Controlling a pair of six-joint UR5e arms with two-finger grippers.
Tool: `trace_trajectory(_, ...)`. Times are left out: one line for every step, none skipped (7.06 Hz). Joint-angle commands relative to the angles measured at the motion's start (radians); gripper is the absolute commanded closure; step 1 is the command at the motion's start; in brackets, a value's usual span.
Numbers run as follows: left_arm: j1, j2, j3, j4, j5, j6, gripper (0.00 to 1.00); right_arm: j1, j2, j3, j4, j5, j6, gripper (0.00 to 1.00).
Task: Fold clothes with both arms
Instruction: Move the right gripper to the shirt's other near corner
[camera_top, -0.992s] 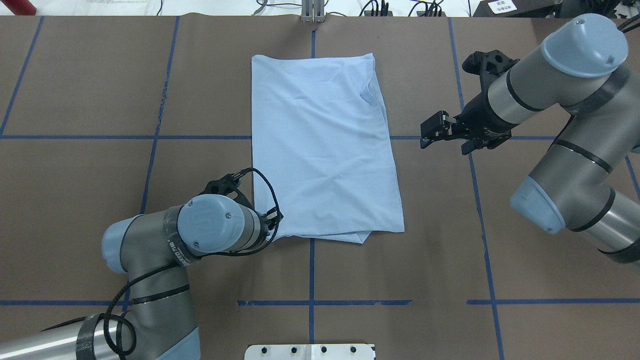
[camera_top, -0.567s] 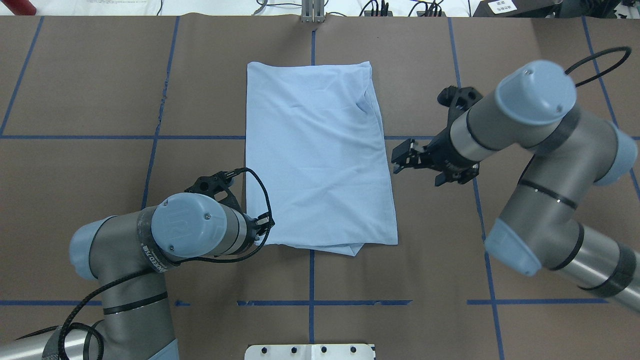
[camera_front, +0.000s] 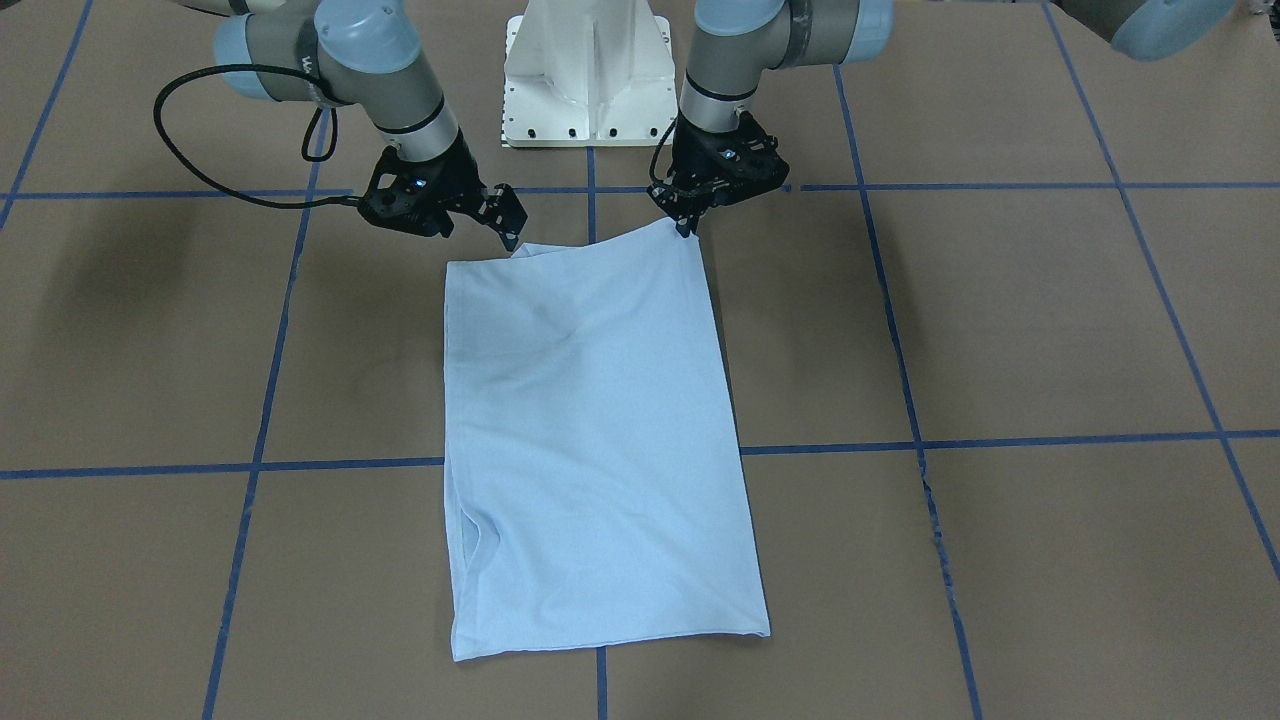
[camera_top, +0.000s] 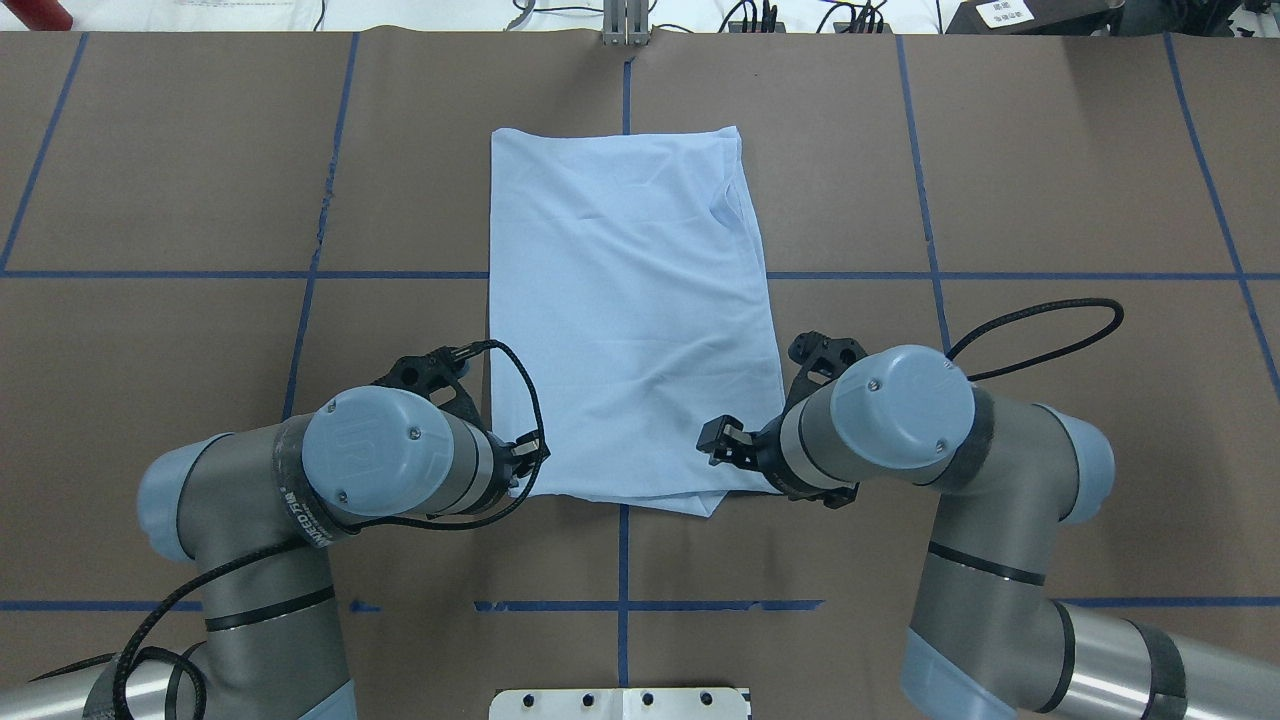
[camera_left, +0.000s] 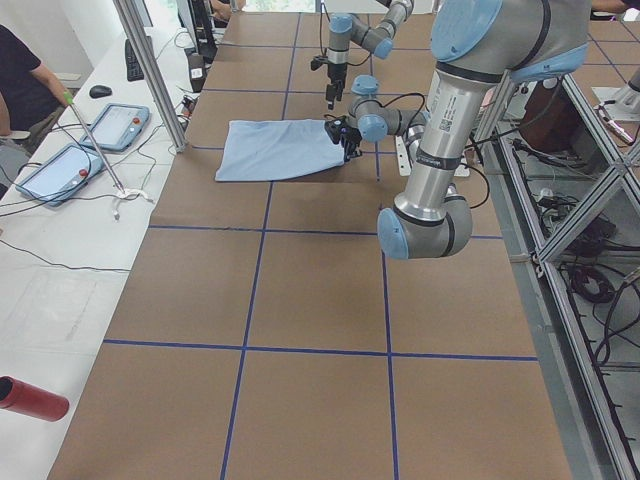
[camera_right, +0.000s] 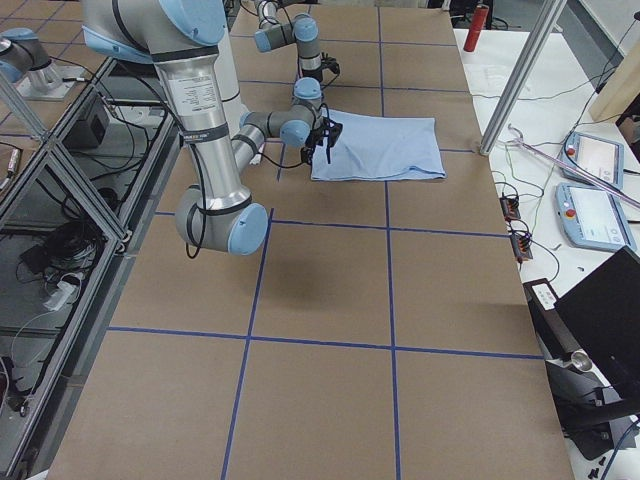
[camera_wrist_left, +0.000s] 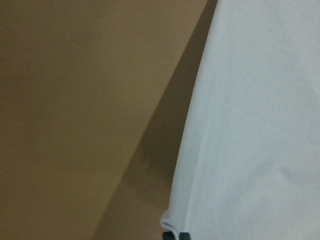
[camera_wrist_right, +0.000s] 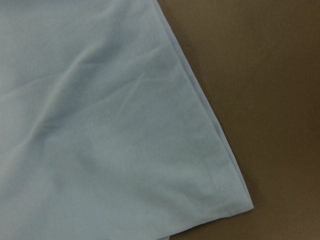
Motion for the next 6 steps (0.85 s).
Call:
trace_trajectory(0.001, 0.000, 0.003, -0.003, 0.001, 0.001, 1.00, -0.037, 0.065, -0.049, -0.092, -0.042, 0.017, 0.00)
trace_trajectory(0.001, 0.000, 0.009, -0.004, 0.002, 0.001, 1.00, -0.036, 0.103, -0.081, -0.099, -0.046, 0.017, 0.00)
trace_trajectory(0.001, -0.002, 0.012, -0.008, 0.002, 0.001, 1.00, -0.035, 0.104, -0.097, -0.094, -0.057, 0.015, 0.00)
trace_trajectory(0.000, -0.002, 0.010, -0.008, 0.002, 0.001, 1.00, -0.029, 0.105, -0.112, -0.091, -0.059, 0.009, 0.00)
trace_trajectory(0.001, -0.002, 0.010, -0.008, 0.004, 0.001, 1.00, -0.029, 0.110, -0.133, -0.088, -0.060, 0.006, 0.00)
trace_trajectory(0.001, -0.002, 0.012, -0.008, 0.004, 0.001, 1.00, -0.029, 0.110, -0.135, -0.091, -0.059, 0.004, 0.00)
